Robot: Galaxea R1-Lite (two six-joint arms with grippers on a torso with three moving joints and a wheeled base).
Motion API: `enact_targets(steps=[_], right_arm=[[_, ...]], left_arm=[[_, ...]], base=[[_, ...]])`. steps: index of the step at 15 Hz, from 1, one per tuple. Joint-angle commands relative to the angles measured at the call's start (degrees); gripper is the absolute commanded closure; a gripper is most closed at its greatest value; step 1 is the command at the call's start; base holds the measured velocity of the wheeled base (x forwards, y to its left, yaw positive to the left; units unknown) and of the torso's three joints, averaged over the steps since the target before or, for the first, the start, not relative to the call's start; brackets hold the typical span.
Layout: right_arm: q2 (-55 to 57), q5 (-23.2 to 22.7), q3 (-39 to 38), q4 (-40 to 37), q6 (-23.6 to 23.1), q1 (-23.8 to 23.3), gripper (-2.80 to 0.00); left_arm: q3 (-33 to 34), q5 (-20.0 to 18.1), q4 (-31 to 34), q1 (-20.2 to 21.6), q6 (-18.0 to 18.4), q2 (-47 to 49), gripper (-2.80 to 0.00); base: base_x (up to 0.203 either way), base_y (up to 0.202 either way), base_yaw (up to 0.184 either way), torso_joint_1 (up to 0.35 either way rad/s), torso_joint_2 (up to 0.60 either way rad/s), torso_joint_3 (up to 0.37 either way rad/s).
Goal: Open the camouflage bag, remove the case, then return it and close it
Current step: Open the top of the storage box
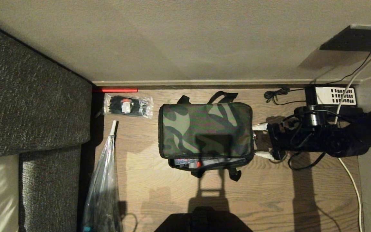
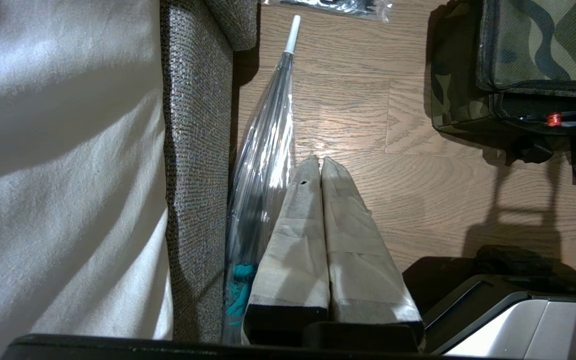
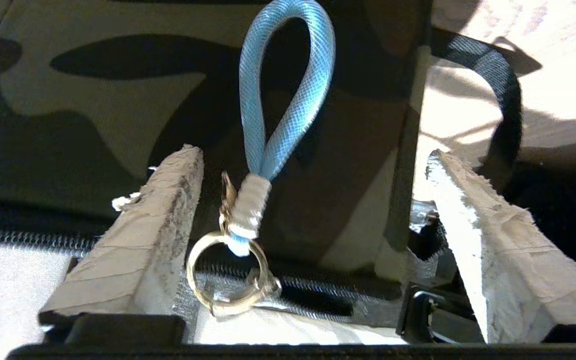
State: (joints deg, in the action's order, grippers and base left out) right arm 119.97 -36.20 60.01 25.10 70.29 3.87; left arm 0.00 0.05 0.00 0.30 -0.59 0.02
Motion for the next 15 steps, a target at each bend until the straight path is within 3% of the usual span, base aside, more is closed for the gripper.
enact_targets(steps=[1, 7, 8, 15], right_arm=[[1.6, 0.5, 1.6, 0.2, 0.3, 0.2, -2.8], [3.8, 3.9, 4.8, 1.1, -0.1, 0.7, -2.8], [4.0, 4.5, 5.0, 1.1, -0.3, 0.8, 0.0], [4.1, 4.6, 4.9, 1.3, -0.6, 0.9, 0.0]], left_arm=[[0.1, 0.0, 0.0, 0.0, 0.0, -0.1, 0.0], [0.1, 0.0, 0.0, 0.0, -0.1, -0.1, 0.0], [0.2, 0.0, 0.0, 0.0, -0.1, -0.1, 0.0], [0.2, 0.0, 0.0, 0.0, -0.1, -0.1, 0.0]], base=[[0.0, 0.0, 0.0, 0.0, 0.0, 0.0], [0.0, 0.0, 0.0, 0.0, 0.0, 0.0], [0.0, 0.0, 0.0, 0.0, 0.0, 0.0], [0.0, 0.0, 0.0, 0.0, 0.0, 0.0]])
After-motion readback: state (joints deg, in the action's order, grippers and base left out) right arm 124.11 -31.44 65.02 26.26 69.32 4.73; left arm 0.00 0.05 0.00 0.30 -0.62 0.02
